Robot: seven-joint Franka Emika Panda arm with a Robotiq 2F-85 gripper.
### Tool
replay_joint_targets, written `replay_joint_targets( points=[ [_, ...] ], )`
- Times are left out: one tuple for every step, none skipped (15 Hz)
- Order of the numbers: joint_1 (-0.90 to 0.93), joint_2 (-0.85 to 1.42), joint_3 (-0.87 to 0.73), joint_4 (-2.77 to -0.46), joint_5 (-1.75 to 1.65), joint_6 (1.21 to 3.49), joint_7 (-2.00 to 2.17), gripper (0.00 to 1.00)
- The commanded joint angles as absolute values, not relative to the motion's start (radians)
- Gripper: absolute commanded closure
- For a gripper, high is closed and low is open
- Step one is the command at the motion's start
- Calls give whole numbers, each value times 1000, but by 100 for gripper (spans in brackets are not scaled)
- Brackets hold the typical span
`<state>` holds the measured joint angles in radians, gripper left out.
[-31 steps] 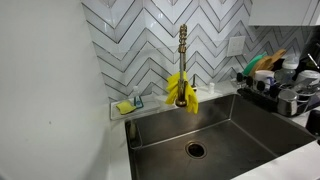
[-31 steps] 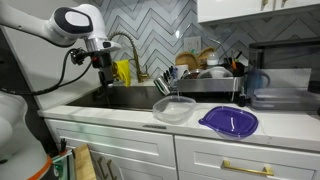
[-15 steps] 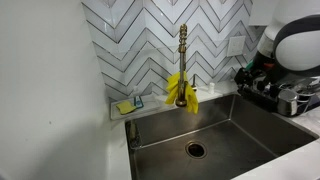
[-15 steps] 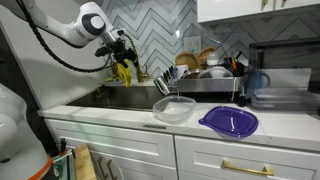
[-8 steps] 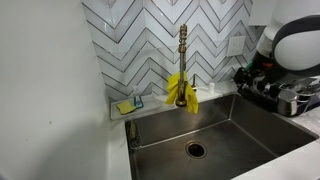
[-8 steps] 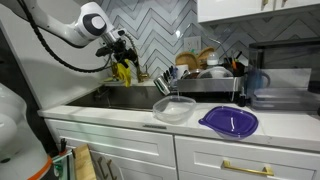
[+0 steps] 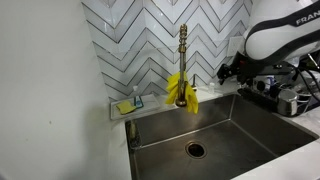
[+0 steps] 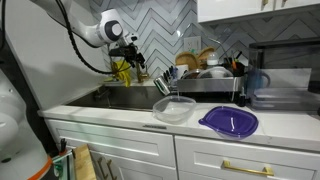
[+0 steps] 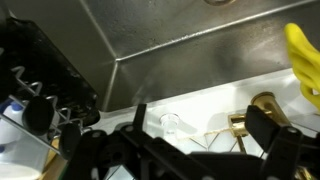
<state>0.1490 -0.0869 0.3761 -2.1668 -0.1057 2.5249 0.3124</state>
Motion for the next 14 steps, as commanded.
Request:
replay_joint_targets(
  points=[
    [204,74,343,-2011,-59,2505,256,0],
    [215,105,338,-1979,-43,2504,233,0],
    [224,137,335,-1945,-42,2507,219,0],
    [233,166,331,-1912,-39,2512,200,0],
    [241,191,327,-1883,-36,2516,188,0],
    [249,213,322,-1854,-43,2515,175,0],
    [255,240,317,-1826,-44,2526,154,0],
    [261,260,314,-1802,-47,2532,134,0],
    [269,279,311,-1779,-51,2538,120,0],
    [270,229,299,-1830,-46,2523,153,0],
    [275,247,297,-1807,-46,2523,140,0],
    [278,261,296,-1792,-45,2523,133,0],
    [279,269,295,-1783,-45,2523,129,0],
    [280,272,295,-1781,-45,2525,127,0]
  ],
)
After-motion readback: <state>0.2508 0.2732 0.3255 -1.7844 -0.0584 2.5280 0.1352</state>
